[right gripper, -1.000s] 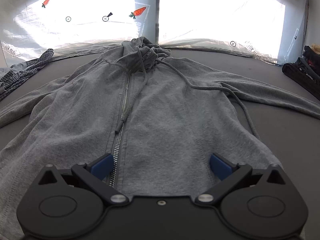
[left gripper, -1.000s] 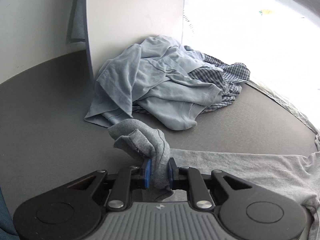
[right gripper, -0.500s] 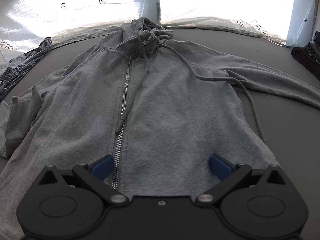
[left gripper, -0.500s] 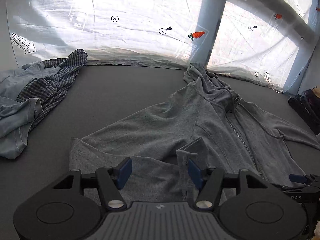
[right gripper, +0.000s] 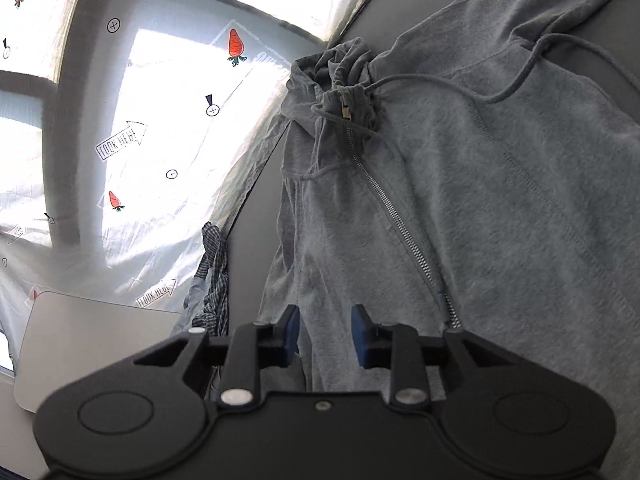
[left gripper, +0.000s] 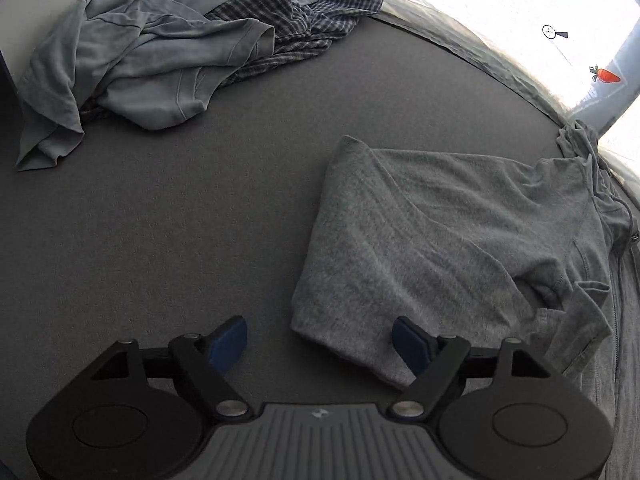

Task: Fold clothes
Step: 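Grasp the grey hoodie hem with the right gripper, then lift the hem with the right gripper and fold the hoodie side inward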

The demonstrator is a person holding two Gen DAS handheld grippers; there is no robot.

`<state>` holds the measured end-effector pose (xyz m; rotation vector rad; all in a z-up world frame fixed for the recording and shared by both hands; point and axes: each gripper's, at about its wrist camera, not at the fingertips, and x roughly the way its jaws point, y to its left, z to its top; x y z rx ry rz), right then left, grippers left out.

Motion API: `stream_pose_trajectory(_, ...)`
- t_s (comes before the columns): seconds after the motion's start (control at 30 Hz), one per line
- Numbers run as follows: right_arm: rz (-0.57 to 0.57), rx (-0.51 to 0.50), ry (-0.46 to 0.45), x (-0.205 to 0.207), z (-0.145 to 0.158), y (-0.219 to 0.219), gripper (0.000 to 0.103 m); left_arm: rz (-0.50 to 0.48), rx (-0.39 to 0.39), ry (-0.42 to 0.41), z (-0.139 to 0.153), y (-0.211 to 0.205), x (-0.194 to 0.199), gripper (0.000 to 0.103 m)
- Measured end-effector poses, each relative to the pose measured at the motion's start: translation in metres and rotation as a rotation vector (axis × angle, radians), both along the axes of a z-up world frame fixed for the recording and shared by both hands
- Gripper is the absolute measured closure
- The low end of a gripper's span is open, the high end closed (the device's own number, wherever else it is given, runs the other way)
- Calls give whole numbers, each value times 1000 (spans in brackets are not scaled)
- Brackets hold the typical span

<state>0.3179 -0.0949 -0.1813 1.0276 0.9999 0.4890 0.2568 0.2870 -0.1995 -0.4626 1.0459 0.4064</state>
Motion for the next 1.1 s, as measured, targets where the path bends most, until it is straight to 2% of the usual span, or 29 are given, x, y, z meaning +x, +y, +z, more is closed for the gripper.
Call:
stream_pose_trajectory(0.07,42,94,44,5,-3,17,72,-25,0,20,-3,-4,6,7)
stream_pose_trajectory(0.13,99,109,91,9,-5,35,70,-49,15,53,-6,-10,12,4)
stream_pose_trajectory(0.2,156,62,107,12,-2,51,67,-76,38,88,-9,-17,20,0)
stream_pose_trajectory(0.33,259,-115,72,18,15,85,63,-124,109,158,-13,-27,31,0)
stream_pose_trajectory(0.4,285,-163,43,21,24,99,62,-118,99,163,-14,-24,32,0)
stream_pose_trajectory(0.5,302,-179,37,27,30,118,61,-120,96,172,-14,-23,33,0)
stream_pose_trajectory(0.63,298,-125,125,36,26,135,61,-129,96,179,-14,-23,35,0)
stream_pose_trajectory(0.73,303,-143,150,38,30,149,61,-138,96,180,-14,-23,36,0)
stream_pose_trajectory(0.87,355,-246,117,37,42,172,54,-147,97,181,-14,-23,37,0)
stream_pose_trajectory(1.0,433,-438,59,32,45,196,54,-150,98,183,-14,-23,39,0)
stream_pose_trajectory(1.1,455,-487,50,30,40,202,59,-155,99,181,-15,-22,39,0)
